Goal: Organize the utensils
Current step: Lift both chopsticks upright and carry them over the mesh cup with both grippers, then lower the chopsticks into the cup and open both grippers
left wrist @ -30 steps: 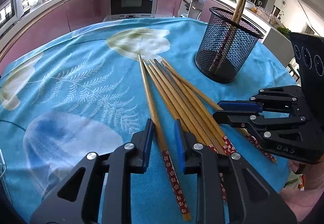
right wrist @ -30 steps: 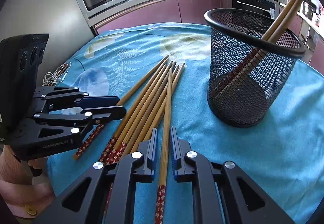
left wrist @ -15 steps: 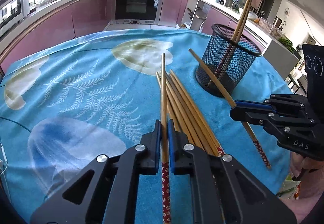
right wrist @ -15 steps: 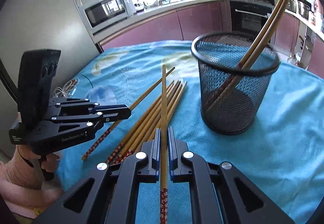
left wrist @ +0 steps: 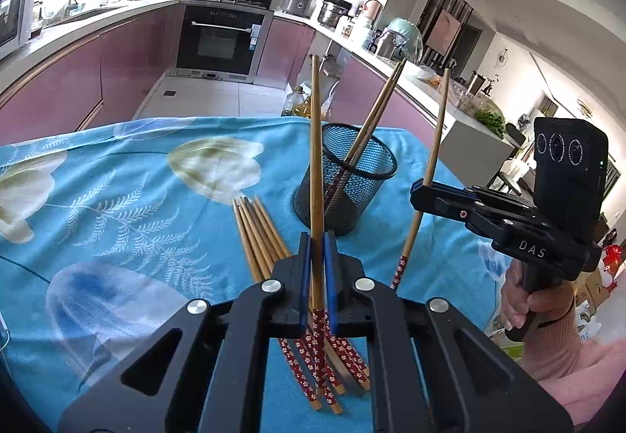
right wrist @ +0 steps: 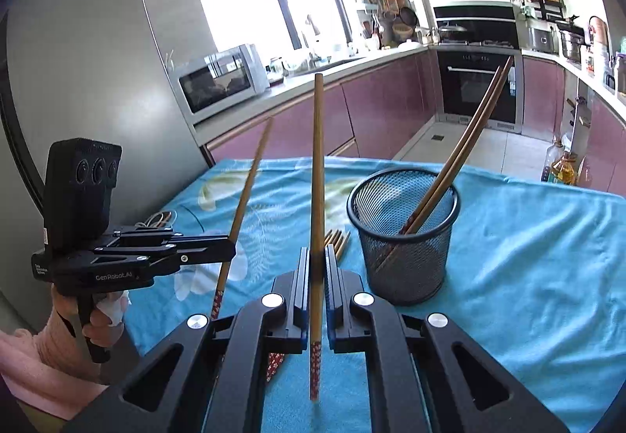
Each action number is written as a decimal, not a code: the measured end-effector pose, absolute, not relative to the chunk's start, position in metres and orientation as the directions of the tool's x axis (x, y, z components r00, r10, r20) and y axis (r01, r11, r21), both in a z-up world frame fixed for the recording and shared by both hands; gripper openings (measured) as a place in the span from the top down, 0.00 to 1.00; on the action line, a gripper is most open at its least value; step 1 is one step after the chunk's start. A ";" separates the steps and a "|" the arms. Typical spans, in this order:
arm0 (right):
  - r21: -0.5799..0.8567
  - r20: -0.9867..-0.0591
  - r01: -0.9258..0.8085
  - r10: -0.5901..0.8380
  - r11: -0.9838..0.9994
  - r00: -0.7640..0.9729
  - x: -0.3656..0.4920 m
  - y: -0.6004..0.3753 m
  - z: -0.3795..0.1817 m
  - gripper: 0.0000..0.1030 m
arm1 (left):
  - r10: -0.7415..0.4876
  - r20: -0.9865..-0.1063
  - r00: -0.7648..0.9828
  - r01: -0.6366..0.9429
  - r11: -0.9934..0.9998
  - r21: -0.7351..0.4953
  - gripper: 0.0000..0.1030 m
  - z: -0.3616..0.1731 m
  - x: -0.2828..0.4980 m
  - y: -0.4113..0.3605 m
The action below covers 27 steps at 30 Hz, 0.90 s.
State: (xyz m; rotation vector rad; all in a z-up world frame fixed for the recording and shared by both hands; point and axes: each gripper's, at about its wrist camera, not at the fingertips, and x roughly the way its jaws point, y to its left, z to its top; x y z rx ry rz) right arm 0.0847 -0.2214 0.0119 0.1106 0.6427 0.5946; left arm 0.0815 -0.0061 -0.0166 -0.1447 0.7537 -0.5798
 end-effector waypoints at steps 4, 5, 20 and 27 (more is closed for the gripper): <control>0.260 -0.500 -0.484 0.545 0.836 0.673 0.086 -0.229 0.027 0.94 | -0.572 -0.561 0.599 0.466 0.818 -0.336 0.93 0.001 0.080 -0.007; 0.258 -0.490 -0.484 0.545 0.836 0.680 0.087 -0.231 0.032 0.94 | -0.574 -0.550 0.606 0.471 0.817 -0.333 0.93 0.006 0.080 -0.009; 0.265 -0.384 -0.451 0.522 0.853 0.762 0.119 -0.259 0.077 0.94 | -0.580 -0.404 0.708 0.491 0.815 -0.310 0.93 0.073 0.121 -0.042; 0.253 -0.353 -0.440 0.506 0.861 0.787 0.133 -0.263 0.089 0.94 | -0.552 -0.371 0.747 0.482 0.834 -0.269 0.93 0.090 0.143 -0.060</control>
